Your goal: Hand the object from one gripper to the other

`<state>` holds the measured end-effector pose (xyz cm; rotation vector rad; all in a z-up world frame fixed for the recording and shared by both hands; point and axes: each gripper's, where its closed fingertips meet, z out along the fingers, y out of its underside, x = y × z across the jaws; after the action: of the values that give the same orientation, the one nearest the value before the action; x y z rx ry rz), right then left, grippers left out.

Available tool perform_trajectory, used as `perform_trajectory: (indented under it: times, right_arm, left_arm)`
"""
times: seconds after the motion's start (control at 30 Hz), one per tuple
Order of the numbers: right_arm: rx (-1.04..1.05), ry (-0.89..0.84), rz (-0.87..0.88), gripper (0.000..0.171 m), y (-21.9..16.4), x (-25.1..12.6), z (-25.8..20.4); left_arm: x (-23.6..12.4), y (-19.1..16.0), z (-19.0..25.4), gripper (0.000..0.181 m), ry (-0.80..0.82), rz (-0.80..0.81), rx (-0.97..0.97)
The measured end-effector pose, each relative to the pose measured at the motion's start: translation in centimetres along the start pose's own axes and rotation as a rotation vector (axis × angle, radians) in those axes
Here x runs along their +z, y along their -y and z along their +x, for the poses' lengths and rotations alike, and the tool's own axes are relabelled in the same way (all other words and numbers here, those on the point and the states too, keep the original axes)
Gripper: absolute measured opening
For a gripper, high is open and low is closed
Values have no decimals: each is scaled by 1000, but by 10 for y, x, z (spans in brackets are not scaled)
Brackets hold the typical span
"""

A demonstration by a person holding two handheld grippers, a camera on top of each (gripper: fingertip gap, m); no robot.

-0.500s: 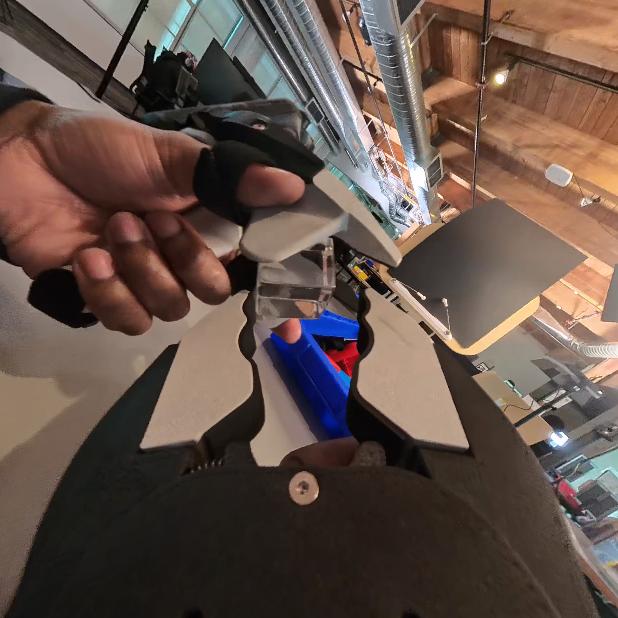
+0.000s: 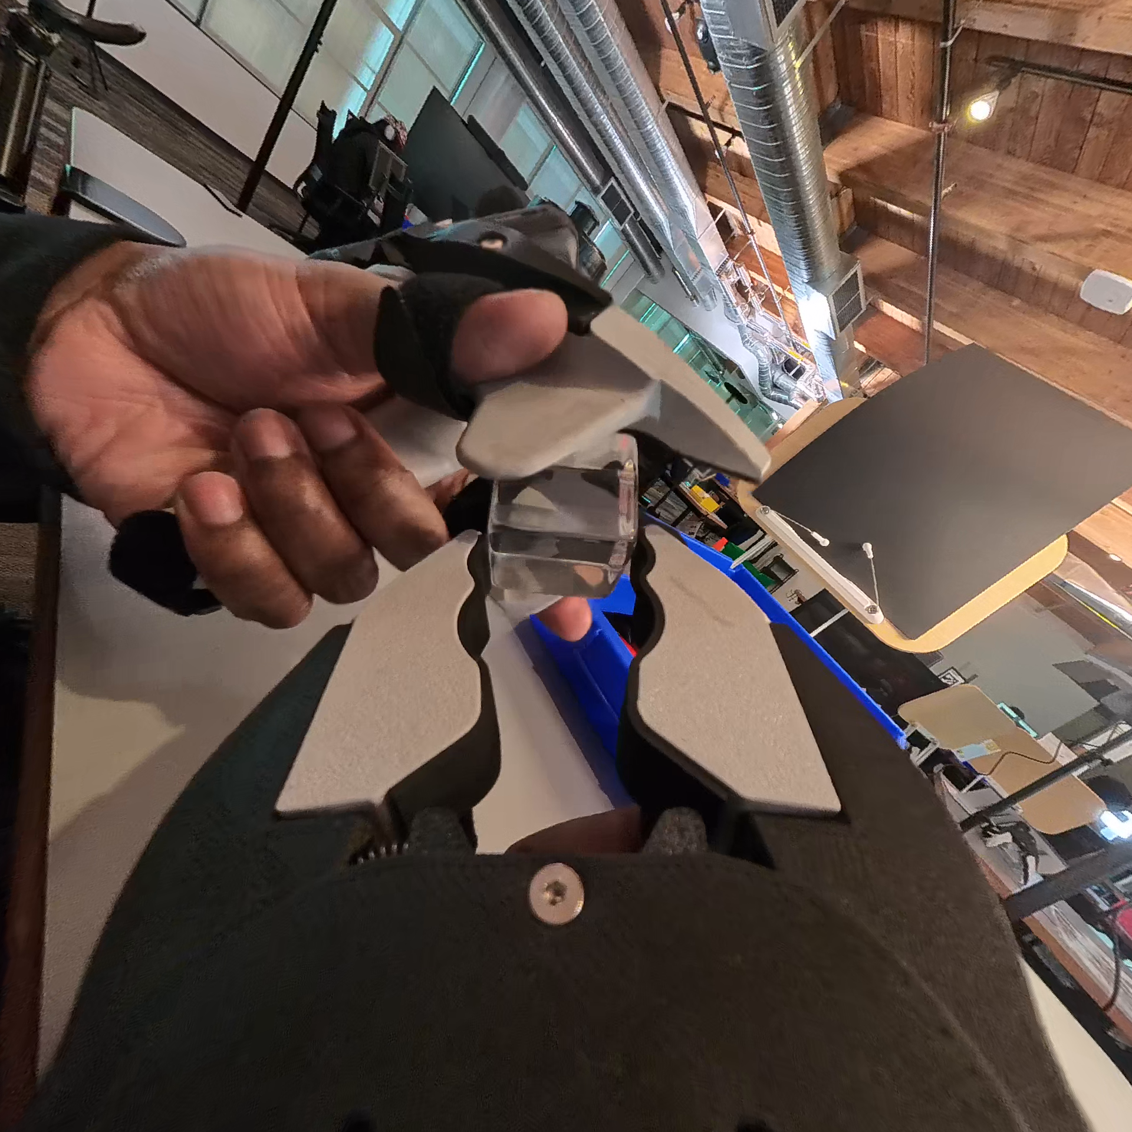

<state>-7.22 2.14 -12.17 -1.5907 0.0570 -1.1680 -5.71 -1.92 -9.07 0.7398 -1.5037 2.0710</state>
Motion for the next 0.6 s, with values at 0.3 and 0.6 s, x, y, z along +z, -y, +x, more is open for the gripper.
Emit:
perform_trajectory:
  times: [0.3,0.6]
  right_arm:
    - [122,6,-10,44,-3,-1,8]
    - [-24,-99,-96,44,-14,4,15]
  left_arm:
    - [-34,35,8,66,171,-6,537]
    - [-30,-15,-20,69,437,-398,723]
